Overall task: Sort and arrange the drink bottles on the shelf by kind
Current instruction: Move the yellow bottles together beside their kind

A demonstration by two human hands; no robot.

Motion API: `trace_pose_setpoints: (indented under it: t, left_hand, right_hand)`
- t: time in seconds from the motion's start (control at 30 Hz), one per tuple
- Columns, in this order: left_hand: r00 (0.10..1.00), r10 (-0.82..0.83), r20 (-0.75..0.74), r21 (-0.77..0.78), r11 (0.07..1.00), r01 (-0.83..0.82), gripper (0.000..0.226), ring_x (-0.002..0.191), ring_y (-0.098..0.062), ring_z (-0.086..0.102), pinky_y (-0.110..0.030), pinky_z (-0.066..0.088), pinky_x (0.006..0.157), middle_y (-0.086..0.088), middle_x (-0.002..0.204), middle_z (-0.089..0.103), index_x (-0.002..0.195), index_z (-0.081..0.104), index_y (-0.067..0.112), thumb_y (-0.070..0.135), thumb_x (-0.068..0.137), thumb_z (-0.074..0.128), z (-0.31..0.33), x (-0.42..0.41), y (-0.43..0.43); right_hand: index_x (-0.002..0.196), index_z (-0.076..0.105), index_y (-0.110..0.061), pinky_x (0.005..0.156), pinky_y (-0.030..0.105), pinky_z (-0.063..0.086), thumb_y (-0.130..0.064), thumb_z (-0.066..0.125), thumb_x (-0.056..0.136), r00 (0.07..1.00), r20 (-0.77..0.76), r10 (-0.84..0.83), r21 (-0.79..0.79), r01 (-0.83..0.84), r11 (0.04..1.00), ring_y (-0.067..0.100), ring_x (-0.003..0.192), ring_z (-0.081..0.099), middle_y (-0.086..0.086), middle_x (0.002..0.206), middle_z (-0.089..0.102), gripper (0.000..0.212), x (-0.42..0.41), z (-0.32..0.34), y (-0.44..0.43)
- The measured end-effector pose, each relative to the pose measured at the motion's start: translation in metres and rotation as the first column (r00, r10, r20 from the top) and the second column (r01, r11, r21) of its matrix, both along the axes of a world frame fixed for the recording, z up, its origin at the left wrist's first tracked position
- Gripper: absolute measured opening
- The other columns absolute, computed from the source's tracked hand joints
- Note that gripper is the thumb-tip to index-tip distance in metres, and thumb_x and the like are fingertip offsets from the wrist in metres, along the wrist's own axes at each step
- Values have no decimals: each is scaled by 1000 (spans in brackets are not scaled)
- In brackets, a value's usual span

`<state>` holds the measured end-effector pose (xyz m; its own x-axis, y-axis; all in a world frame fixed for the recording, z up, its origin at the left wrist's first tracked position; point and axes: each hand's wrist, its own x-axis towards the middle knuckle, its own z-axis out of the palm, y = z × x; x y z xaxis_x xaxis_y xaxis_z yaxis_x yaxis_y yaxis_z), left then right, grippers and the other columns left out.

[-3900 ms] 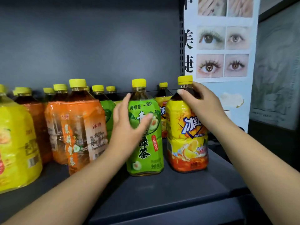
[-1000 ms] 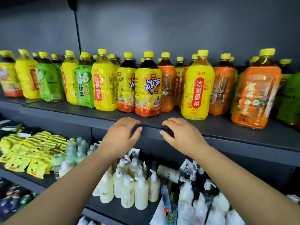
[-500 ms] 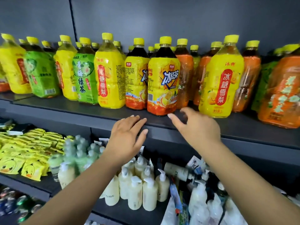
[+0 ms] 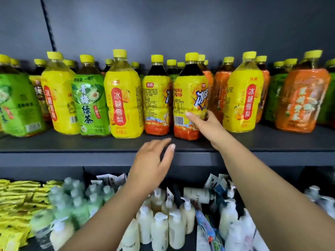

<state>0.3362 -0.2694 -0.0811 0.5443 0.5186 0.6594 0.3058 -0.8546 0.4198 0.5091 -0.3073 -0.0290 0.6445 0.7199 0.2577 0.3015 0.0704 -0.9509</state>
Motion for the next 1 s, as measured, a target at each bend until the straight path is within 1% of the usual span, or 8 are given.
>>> trace_pose_setpoints:
  t: [0.1, 0.23, 0.4, 0.5, 0.6, 0.7, 0.87, 1.0]
  left_hand:
    - [957, 102, 273, -211, 976, -44, 44, 121, -22, 45, -24, 31, 97, -9, 131, 50, 130, 48, 9, 34, 94, 45, 27, 2, 25]
    - [914, 192, 358, -542, 840, 36, 58, 129, -21, 39, -27, 30, 102, -9, 142, 40, 140, 30, 7, 34, 92, 49, 49, 30, 50]
    - [898, 338, 282, -459, 869, -183, 76, 133, -29, 29, -34, 24, 107, -17, 142, 32, 142, 22, 2, 37, 86, 59, 45, 57, 54]
    - [882, 424, 205, -515, 813, -271, 84, 133, -31, 25, -38, 24, 108, -19, 141, 29, 141, 20, 1, 45, 82, 61, 51, 70, 55]
    - [861, 473, 187, -550, 776, -307, 86, 131, -32, 25, -38, 25, 106, -18, 140, 28, 137, 22, 0, 44, 78, 66, 53, 81, 53]
    - [843, 501, 197, -507, 788, -350, 80, 129, -33, 26, -37, 26, 103, -19, 137, 29, 130, 26, -1, 40, 76, 69, 52, 89, 50]
    - [861, 390, 325, -620, 776, -117, 79, 121, -31, 42, -34, 36, 96, -18, 132, 38, 125, 25, 1, 29, 72, 76, 56, 100, 59]
    - [876, 295, 383, -705, 706, 70, 98, 126, -29, 40, -38, 35, 105, -15, 140, 37, 141, 10, 9, 30, 72, 76, 55, 99, 71]
  right_hand:
    - [133, 40, -23, 92, 27, 40, -43, 66, 78, 998, -17, 53, 5, -53, 999, 11, 107, 52, -5, 122, 54, 64, -3, 0, -11]
    - [122, 46, -26, 85, 24, 40, -36, 63, 81, 990, -62, 123, 48, -120, 992, 4, 94, 55, -6, 117, 57, 46, 1, 1, -31]
    - [104, 52, -32, 85, 23, 45, -39, 63, 72, 985, -65, 161, 109, -153, 982, 3, 97, 59, -10, 109, 61, 34, 11, -3, -57]
    - [105, 54, -33, 91, 28, 46, -47, 65, 59, 984, -59, 170, 145, -160, 976, 8, 105, 60, -9, 114, 63, 50, 16, -6, -71]
    - [114, 52, -26, 91, 28, 47, -39, 65, 65, 977, -105, 185, 157, -167, 973, 9, 104, 61, -6, 114, 64, 53, 23, -6, -73]
    - [110, 52, -23, 83, 21, 48, -26, 62, 79, 971, -163, 176, 176, -147, 973, 6, 97, 61, -7, 106, 64, 32, 27, -3, -67]
    - [104, 54, -21, 77, 20, 49, -20, 62, 82, 954, -236, 183, 180, -143, 973, 7, 93, 62, -6, 100, 65, 23, 37, -4, -62]
    - [119, 48, -15, 75, 21, 47, -21, 65, 78, 940, -278, 200, 178, -154, 972, 10, 96, 60, 0, 110, 63, 45, 41, 0, -60]
